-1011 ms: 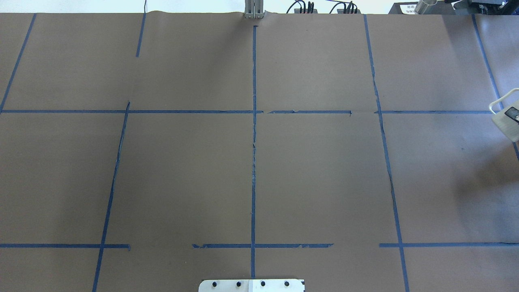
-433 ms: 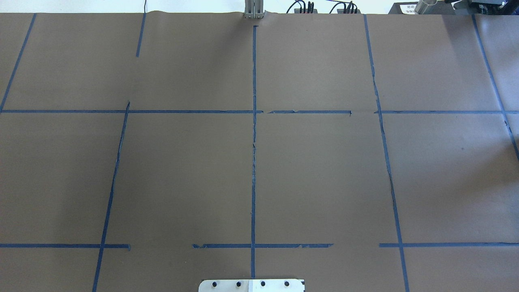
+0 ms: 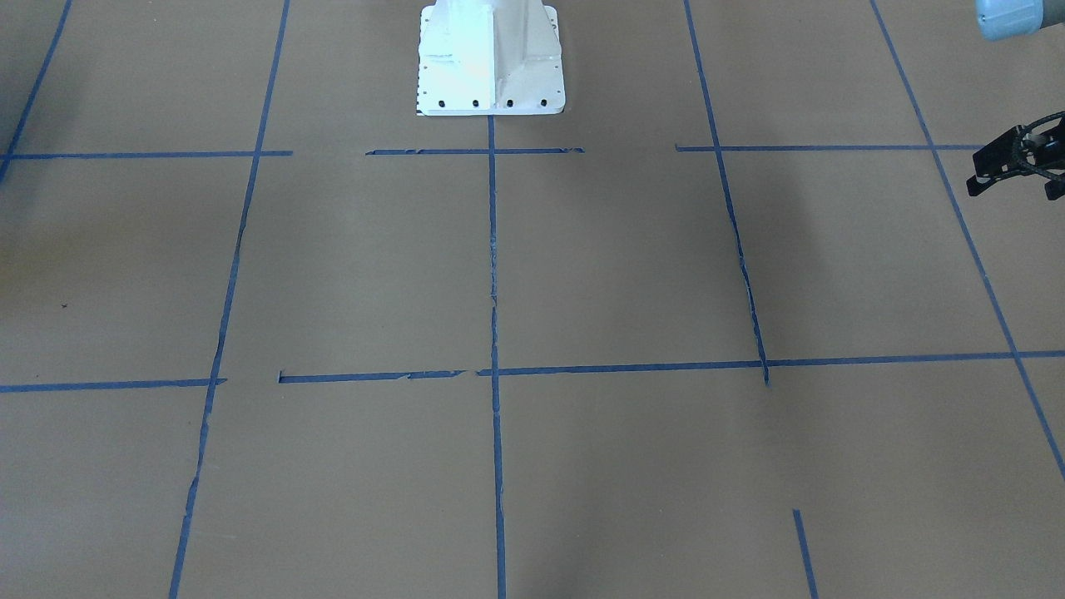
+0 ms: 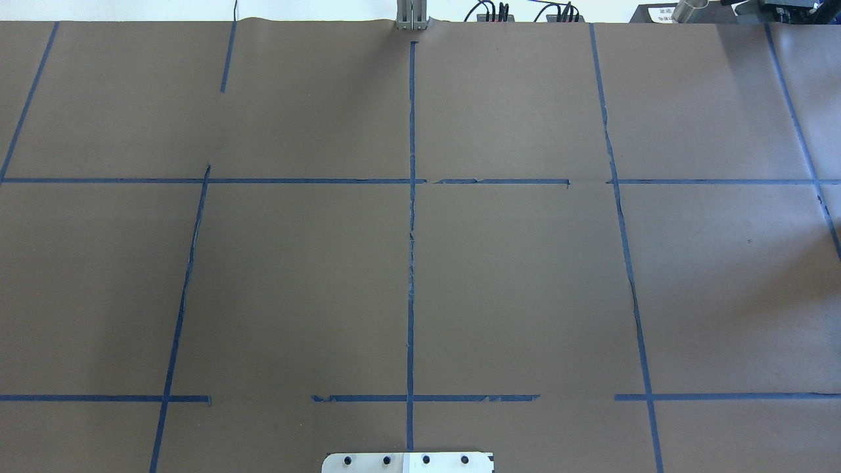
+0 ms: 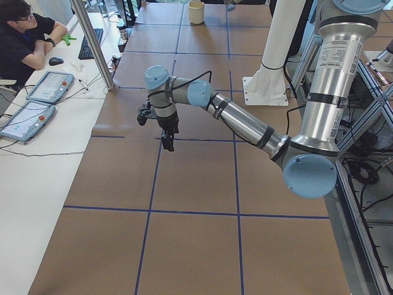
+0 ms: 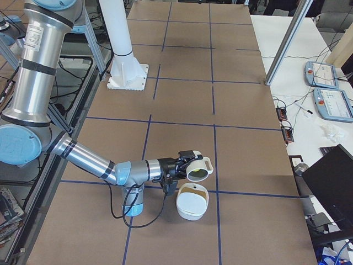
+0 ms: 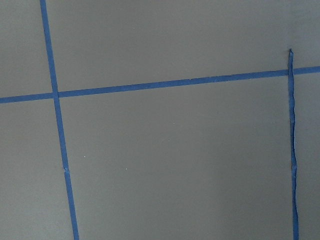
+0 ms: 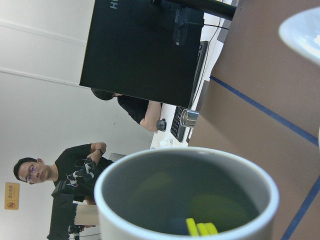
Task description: Left arm hands cup to right arm to dump lemon
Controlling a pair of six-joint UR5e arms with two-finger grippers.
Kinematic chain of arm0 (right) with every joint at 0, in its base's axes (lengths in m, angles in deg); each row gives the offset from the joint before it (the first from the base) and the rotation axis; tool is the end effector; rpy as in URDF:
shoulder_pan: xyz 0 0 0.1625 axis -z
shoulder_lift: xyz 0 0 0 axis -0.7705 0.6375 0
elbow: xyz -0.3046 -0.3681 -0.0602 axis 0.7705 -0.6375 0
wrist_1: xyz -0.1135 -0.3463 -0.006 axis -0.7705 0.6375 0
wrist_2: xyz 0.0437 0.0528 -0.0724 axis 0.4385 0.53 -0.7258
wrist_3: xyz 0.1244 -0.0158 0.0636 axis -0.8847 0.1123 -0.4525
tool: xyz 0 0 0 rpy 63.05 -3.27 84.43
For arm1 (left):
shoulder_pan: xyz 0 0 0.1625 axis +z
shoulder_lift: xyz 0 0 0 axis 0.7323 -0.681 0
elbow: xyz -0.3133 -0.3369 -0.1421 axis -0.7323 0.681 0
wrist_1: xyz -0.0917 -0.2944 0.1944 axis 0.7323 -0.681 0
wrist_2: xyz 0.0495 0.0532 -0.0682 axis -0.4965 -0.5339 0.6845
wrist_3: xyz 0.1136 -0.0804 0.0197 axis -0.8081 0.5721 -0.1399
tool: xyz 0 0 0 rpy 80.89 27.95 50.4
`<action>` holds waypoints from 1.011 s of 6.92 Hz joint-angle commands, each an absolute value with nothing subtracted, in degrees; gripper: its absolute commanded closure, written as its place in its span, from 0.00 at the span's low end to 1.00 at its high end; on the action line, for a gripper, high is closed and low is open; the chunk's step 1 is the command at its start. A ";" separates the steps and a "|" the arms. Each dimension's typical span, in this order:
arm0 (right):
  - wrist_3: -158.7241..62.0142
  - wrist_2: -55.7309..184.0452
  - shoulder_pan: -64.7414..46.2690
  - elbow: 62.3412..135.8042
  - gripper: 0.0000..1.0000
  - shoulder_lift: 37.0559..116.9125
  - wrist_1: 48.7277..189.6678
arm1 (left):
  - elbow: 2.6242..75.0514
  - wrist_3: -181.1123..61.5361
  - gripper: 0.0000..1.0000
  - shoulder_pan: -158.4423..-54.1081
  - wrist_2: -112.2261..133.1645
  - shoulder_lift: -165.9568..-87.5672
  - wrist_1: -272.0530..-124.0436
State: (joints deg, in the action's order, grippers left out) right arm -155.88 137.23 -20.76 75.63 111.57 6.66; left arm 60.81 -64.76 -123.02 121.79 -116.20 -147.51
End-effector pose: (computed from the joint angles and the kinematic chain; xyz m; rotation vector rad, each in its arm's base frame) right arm 0.0161 -0.3191 0.7214 0.4713 -1.6924 1.3160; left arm 0.0790 -0.4709 0.5471 -0.0285 0.7576 0.1217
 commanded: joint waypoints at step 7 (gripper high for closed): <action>-189.32 137.11 -23.33 74.81 1.00 110.36 -0.62 | 60.72 -64.41 0.00 -122.93 121.74 -116.31 -147.51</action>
